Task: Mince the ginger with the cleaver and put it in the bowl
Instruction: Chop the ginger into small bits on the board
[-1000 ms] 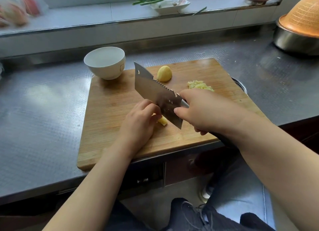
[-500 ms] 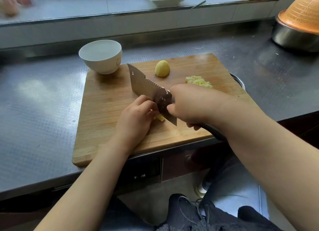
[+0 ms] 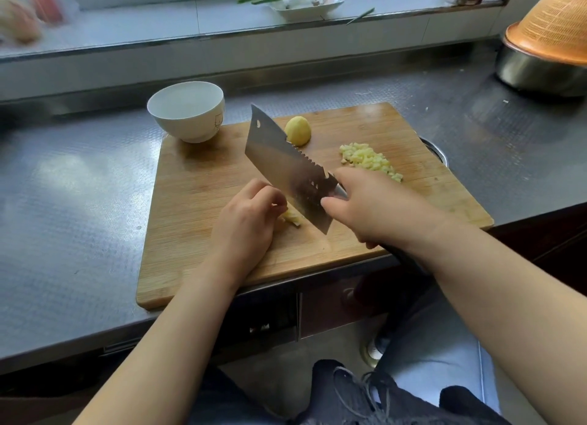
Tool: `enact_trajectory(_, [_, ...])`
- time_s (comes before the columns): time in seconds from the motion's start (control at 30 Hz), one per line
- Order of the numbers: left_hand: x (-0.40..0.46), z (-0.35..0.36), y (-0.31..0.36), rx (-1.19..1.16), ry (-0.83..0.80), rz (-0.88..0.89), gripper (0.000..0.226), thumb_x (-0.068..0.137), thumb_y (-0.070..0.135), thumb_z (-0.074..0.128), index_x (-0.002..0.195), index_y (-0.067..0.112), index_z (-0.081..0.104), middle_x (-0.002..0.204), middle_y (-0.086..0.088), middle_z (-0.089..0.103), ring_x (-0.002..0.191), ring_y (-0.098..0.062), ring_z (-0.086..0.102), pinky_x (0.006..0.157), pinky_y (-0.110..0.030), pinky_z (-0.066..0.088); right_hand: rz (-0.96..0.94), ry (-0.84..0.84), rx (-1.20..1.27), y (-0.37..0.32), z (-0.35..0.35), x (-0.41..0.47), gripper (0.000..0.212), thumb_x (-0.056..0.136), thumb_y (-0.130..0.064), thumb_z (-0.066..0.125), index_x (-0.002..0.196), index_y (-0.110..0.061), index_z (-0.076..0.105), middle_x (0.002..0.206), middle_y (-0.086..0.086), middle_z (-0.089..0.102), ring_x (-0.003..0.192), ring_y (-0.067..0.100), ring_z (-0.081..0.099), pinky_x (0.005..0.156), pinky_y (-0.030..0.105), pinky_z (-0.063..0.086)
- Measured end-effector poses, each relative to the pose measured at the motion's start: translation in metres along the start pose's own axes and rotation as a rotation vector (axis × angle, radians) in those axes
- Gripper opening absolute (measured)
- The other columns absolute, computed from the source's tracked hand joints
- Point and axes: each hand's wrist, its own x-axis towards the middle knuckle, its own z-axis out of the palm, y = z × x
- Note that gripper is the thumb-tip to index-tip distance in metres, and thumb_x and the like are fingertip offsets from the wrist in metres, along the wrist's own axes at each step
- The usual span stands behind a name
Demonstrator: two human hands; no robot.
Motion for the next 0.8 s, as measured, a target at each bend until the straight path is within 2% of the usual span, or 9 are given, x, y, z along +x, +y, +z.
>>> enact_trajectory(0.1, [0.000, 0.001, 0.000, 0.041, -0.018, 0.004, 0.005, 0.086, 0.008, 0.066, 0.084, 0.011, 0.063, 0.092, -0.003, 0.060, 0.074, -0.024, 0.056, 0.060, -0.028, 0.039, -0.025, 0.001, 0.022, -0.004, -0.006, -0.001, 0.006, 0.098, -0.026, 0.050, 0.101, -0.023, 0.054, 0.077, -0.002, 0.057, 0.052, 0.016, 0.060, 0.042, 0.026, 0.051])
enact_trajectory(0.23, [0.000, 0.001, -0.002, 0.042, -0.020, 0.006, 0.005, 0.085, 0.008, 0.067, 0.084, 0.011, 0.063, 0.091, -0.002, 0.060, 0.075, -0.024, 0.056, 0.062, -0.028, 0.039, -0.045, -0.035, 0.011, -0.012, -0.008, 0.000, 0.010, 0.099, -0.024, 0.049, 0.106, -0.022, 0.055, 0.077, 0.004, 0.062, 0.051, 0.014, 0.061, 0.038, 0.022, 0.050])
enact_trajectory(0.4, [0.000, 0.002, -0.003, 0.055, -0.029, 0.003, 0.005, 0.084, 0.009, 0.068, 0.084, 0.012, 0.064, 0.092, -0.002, 0.062, 0.076, -0.023, 0.057, 0.061, -0.027, 0.037, -0.037, -0.064, -0.006, -0.018, -0.005, 0.002, 0.020, 0.100, -0.024, 0.048, 0.118, -0.020, 0.055, 0.080, 0.005, 0.063, 0.055, 0.016, 0.063, 0.041, 0.024, 0.053])
enact_trajectory(0.53, [0.000, 0.002, -0.004, 0.057, -0.039, 0.003, 0.003, 0.084, 0.011, 0.068, 0.086, 0.011, 0.066, 0.090, -0.004, 0.063, 0.076, -0.025, 0.057, 0.059, -0.033, 0.044, 0.003, -0.096, -0.023, -0.021, -0.002, 0.004, 0.020, 0.100, -0.020, 0.047, 0.117, -0.016, 0.055, 0.082, 0.010, 0.065, 0.058, 0.020, 0.063, 0.040, 0.024, 0.050])
enact_trajectory(0.8, [0.000, 0.002, -0.004, 0.067, -0.039, -0.008, 0.002, 0.084, 0.011, 0.067, 0.086, 0.012, 0.067, 0.088, -0.003, 0.064, 0.075, -0.025, 0.057, 0.059, -0.031, 0.041, 0.032, -0.153, -0.083, -0.030, -0.003, 0.009, 0.020, 0.097, -0.012, 0.049, 0.114, -0.008, 0.059, 0.087, 0.016, 0.066, 0.058, 0.023, 0.061, 0.042, 0.026, 0.052])
